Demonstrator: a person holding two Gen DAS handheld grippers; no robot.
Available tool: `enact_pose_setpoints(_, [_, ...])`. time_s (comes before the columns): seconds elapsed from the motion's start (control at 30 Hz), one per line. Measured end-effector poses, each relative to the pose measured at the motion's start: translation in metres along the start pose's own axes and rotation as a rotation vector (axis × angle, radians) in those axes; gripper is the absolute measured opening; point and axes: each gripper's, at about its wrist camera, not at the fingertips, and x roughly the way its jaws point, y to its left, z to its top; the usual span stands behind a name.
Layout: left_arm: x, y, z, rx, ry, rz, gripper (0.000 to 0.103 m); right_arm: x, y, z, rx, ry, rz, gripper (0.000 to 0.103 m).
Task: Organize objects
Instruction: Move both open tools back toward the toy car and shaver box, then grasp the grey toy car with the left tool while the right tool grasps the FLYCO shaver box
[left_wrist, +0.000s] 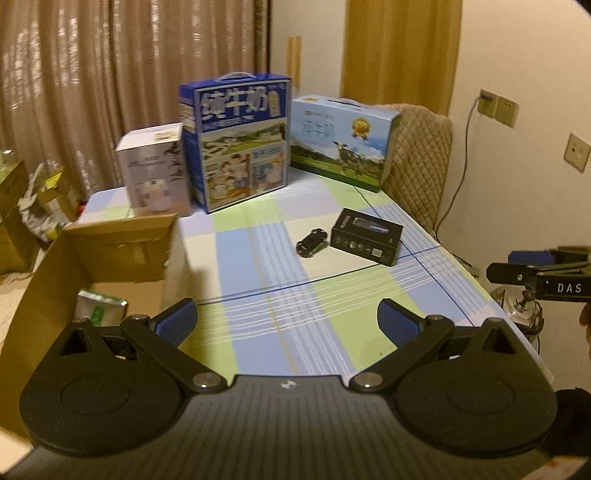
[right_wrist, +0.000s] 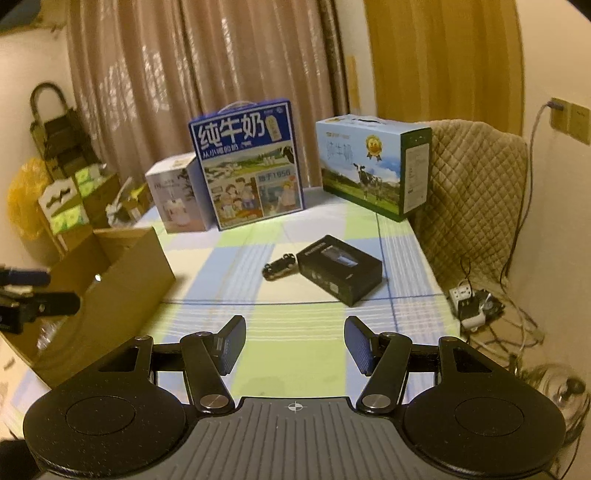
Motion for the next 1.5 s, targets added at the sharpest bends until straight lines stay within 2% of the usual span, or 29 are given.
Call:
enact_pose_setpoints(0.1, [0.023,-0.007,0.010,0.043,0.017,-0.020,0.102,0.016,-0.011,0.006,-0.049,0.025,0.019,0.059])
enact_pose_setpoints(0.3, [0.072,-0.016,0.026,0.114,0.043,-0.048,0.102,0.060,-0.034,0.019,-0.156,0.067,0.062,0.074])
enact_pose_setpoints(0.4, [0.096,-0.018,0.034,0.149,0.050,-0.062,0.102,0.084,-0.046,0.027,-0.190,0.079,0.072,0.077])
enact_pose_setpoints(0.93, [0.218,-0.012,0.066,0.228,0.100,-0.122,0.102,0.214,-0.083,0.068,-0.390,0.196,0.141,0.082])
enact_pose_setpoints(1.23, [0.259,-0.008,0.071,0.245,0.137,-0.123,0.102,0.269,-0.095,0.085,-0.392,0.249,0.168,0.086])
enact_pose_setpoints(1.5, [0.281,-0.002,0.065,0.227,0.176,-0.139,0.102,0.306,-0.086,0.079,-0.490,0.337,0.166,0.088])
